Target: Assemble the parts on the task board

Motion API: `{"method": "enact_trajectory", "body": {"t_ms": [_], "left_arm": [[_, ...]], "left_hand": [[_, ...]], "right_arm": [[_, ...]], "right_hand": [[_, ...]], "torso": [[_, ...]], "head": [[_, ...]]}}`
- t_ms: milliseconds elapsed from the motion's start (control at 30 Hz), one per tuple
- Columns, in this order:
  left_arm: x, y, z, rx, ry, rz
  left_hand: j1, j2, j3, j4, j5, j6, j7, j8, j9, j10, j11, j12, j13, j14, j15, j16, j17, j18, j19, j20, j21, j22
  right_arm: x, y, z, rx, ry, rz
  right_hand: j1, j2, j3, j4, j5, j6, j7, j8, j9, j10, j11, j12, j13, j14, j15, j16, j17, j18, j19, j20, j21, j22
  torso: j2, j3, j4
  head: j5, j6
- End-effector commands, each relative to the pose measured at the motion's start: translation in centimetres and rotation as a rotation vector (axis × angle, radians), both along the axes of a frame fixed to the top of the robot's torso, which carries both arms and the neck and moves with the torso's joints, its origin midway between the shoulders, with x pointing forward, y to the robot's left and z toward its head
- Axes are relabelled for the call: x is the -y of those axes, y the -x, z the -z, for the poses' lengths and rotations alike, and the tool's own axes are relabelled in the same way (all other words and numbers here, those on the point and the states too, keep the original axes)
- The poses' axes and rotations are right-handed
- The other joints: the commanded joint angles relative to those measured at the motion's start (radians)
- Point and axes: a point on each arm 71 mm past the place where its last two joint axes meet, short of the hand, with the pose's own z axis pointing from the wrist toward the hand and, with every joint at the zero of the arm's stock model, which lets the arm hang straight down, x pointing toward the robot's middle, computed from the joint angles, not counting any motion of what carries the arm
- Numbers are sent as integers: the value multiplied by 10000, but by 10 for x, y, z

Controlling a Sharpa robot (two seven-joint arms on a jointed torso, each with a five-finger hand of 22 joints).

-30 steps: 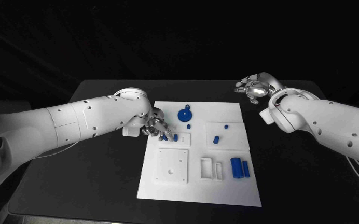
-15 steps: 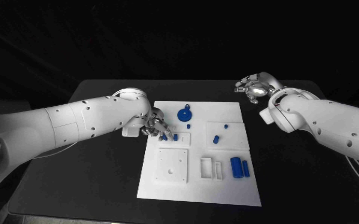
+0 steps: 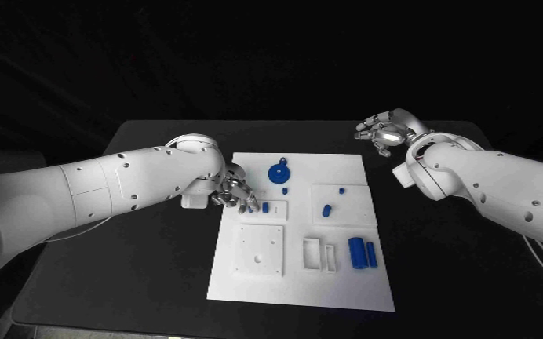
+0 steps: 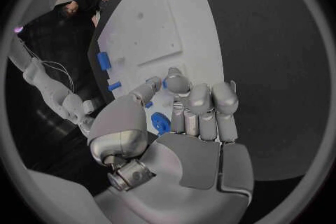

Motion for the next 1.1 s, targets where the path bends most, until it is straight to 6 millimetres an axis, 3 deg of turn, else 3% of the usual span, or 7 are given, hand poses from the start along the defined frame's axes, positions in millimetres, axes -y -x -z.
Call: {"method": "enact_trajectory", "body": {"t_ms": [33, 667, 767, 800, 900, 1067, 1100], "left_arm": [[-2, 1, 2, 235, -135, -127], [-4, 0, 0, 334, 25, -215], [-6, -1, -5, 481, 218, -299], [-6, -1, -6, 552, 311, -345], [-8, -4, -15, 1008, 941, -701], [-10, -11, -31, 1959, 2375, -1424], [-11, -14, -35, 2280, 3020, -1756]], "left_hand": [[12, 145, -3, -175, 121, 18, 74, -39, -25, 2, -19, -67, 53, 26, -25, -38, -7, 999, -47, -336, 34, -3], [-65, 48, -37, -274, 32, 70, 72, -90, -37, 33, -17, -126, 136, 38, -23, -46, -7, 995, -45, -331, 32, -14], [-127, -144, -11, -240, -127, 92, 69, -125, -39, 54, -21, -173, 188, 45, -25, -56, -9, 999, -38, -332, 19, -30], [-176, -350, -8, -194, -289, 99, 70, -140, -36, 58, -19, -198, 211, 44, -27, -62, -11, 1001, -32, -333, 10, -41], [-273, -1035, 191, 167, -341, 106, 77, -149, 31, 73, -13, -246, 279, 32, -38, -66, -7, 1024, 28, -349, -19, -94], [-170, -1111, -118, 58, -330, -115, 148, -213, 173, -155, 59, -420, 324, -169, 3, -217, -52, 1032, -128, -342, -145, -160], [111, -1003, -87, -95, -271, -738, 287, -561, 37, -566, 168, -690, 237, -482, 96, -511, -175, 997, -384, -299, -371, -249]], "right_arm": [[-1, 0, 0, 35, 60, -111], [0, 0, 0, 37, 77, -105], [0, 0, 0, 38, 77, -107], [0, 0, 0, 40, 77, -103], [0, 0, 0, 45, 78, -94], [0, 0, 0, 46, 80, -88], [1, 0, 0, 47, 84, -78]], "right_hand": [[12, 28, 16, -42, 66, -18, 63, -49, 2, -39, 12, 33, -16, -82, 7, 42, -16, 1679, -16, -74, -67, 9], [14, 30, 18, -44, 66, -41, 70, -61, -2, -38, 19, 39, -22, -83, 14, 46, -21, 1679, -13, -74, -71, 13], [13, 29, 18, -44, 66, -44, 71, -63, -2, -39, 20, 40, -23, -83, 14, 47, -22, 1679, -13, -74, -71, 13], [13, 29, 18, -44, 66, -44, 71, -63, -2, -39, 20, 40, -23, -83, 15, 47, -22, 1679, -13, -74, -72, 13], [11, 27, 17, -44, 66, -47, 72, -64, -3, -39, 21, 40, -24, -83, 16, 48, -23, 1679, -13, -73, -72, 14], [11, 26, 17, -44, 66, -50, 73, -66, -3, -41, 23, 41, -26, -84, 17, 48, -25, 1679, -13, -73, -74, 15], [10, 26, 17, -44, 66, -51, 74, -66, -3, -41, 23, 41, -26, -84, 18, 49, -25, 1679, -13, -73, -74, 15]], "torso": [[1, 5, 5], [-3, 2, -5], [-2, 2, -7], [-3, 3, -4], [-5, 2, 3], [-8, -2, 8], [-7, -7, 15]], "head": [[-4, 3], [5, 30], [-3, 53], [-4, 63], [-11, 61], [-35, 106], [-54, 126]]}}
